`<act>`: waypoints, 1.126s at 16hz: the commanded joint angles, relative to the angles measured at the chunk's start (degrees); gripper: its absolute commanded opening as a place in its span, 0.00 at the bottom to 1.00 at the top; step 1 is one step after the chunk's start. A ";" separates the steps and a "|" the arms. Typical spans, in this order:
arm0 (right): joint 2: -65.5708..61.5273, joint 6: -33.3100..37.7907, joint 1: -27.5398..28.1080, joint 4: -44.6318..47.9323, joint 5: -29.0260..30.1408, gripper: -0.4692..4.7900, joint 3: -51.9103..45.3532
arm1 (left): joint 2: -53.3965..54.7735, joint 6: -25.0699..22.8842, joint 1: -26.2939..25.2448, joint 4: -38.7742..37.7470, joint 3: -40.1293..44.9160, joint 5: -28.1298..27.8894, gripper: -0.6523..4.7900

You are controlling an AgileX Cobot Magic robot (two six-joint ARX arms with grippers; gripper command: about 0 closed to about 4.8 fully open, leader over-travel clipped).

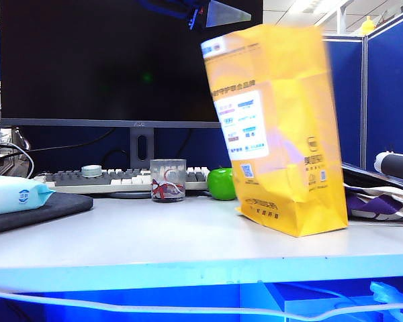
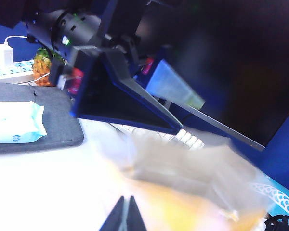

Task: Pick up the Rubik's Cube and throw it into the yellow paper bag.

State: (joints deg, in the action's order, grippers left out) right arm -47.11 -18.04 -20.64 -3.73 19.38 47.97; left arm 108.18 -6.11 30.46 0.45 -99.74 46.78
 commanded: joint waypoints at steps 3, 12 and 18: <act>-0.09 -0.07 -0.02 0.94 0.09 0.09 0.20 | -4.31 0.28 0.11 -2.32 -0.63 -4.17 0.92; 9.22 8.66 10.71 -0.31 0.07 0.09 -0.57 | -47.91 -12.26 -16.13 -28.70 23.23 -29.55 0.90; 23.82 9.53 9.49 1.38 1.55 0.09 -14.71 | -74.23 -5.53 -19.47 -22.86 50.51 -34.56 0.86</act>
State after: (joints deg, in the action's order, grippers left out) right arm -25.36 -8.86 -11.11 -4.64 20.71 35.38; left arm 35.22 -14.46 10.72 -23.88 -50.74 11.55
